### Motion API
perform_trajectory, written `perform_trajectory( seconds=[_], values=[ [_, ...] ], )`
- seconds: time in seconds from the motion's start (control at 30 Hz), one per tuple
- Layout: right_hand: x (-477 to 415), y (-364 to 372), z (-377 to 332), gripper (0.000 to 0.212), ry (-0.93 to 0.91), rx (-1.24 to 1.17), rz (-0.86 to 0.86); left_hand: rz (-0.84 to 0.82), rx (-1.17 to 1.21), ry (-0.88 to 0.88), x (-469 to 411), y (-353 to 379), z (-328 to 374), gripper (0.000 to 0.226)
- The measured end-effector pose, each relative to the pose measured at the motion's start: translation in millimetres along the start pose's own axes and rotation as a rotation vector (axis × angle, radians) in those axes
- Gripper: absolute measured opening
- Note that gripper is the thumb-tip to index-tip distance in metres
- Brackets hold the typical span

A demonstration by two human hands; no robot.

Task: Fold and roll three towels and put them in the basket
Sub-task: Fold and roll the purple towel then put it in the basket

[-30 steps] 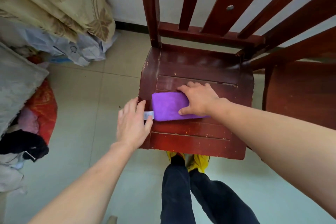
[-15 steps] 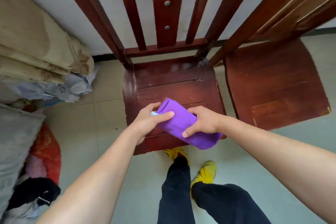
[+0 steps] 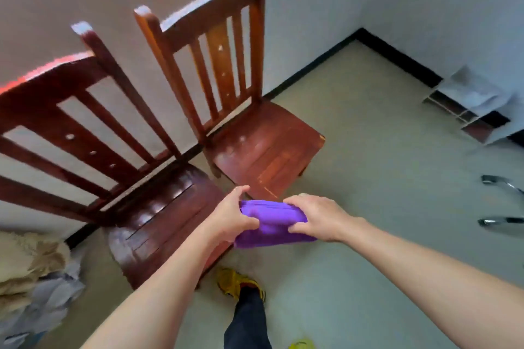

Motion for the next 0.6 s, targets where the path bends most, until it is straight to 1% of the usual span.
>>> perform_trajectory(
  seconds=[0.03, 0.07, 0.1, 0.17, 0.2, 0.27, 0.3, 0.4, 0.47, 0.53, 0.57, 0.6],
  values=[
    [21.0, -7.8, 12.4, 0.063, 0.001, 0.054, 0.045, -0.047, -0.157, 0.065, 4.5, 9.7, 28.7, 0.09],
    [62.1, -24.4, 33.7, 0.061, 0.033, 0.082, 0.121, -0.083, -0.321, 0.167, 13.3, 29.2, 75.0, 0.082],
    [67.3, -28.6, 36.1, 0.057, 0.029, 0.107, 0.137, -0.081, -0.427, 0.202, 13.0, 31.5, 86.8, 0.07],
    [121.0, -53.1, 61.1, 0.046, 0.081, 0.145, 0.234, -0.066, -0.647, 0.339, 29.3, 57.5, 151.3, 0.046],
    [154.5, -68.6, 77.2, 0.044, 0.116, 0.152, 0.3, -0.049, -0.75, 0.409, 41.0, 73.3, 188.7, 0.042],
    [209.9, -94.4, 103.8, 0.041, 0.182, 0.187, 0.404, 0.009, -0.912, 0.546, 62.9, 100.0, 255.4, 0.043],
    [223.9, -101.0, 109.7, 0.041, 0.194, 0.213, 0.433, 0.04, -0.968, 0.589, 69.6, 108.2, 272.9, 0.042],
    [298.7, -135.7, 147.9, 0.042, 0.293, 0.224, 0.572, 0.173, -1.073, 0.83, 92.1, 148.6, 359.7, 0.035],
    [341.2, -156.8, 172.7, 0.041, 0.351, 0.223, 0.66, 0.221, -1.055, 0.951, 99.4, 171.5, 410.8, 0.039],
    [376.0, -174.4, 194.7, 0.039, 0.399, 0.214, 0.725, 0.199, -1.049, 1.019, 103.1, 192.6, 453.1, 0.055],
    [396.0, -183.3, 212.0, 0.039, 0.431, 0.202, 0.758, 0.182, -1.062, 1.065, 105.9, 208.3, 480.3, 0.059],
    [408.7, -188.3, 224.7, 0.039, 0.457, 0.201, 0.779, 0.166, -1.085, 1.096, 105.5, 221.5, 497.8, 0.055]
  ],
)
Point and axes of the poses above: each hand's wrist, its own x-axis away from the middle knuckle, its own y-axis out of the palm, z = x × y, the point moved 7 cm from there along -x, towards the middle knuckle, and after that the axes turned 11 degrees about -x, right-handed, at the moved point
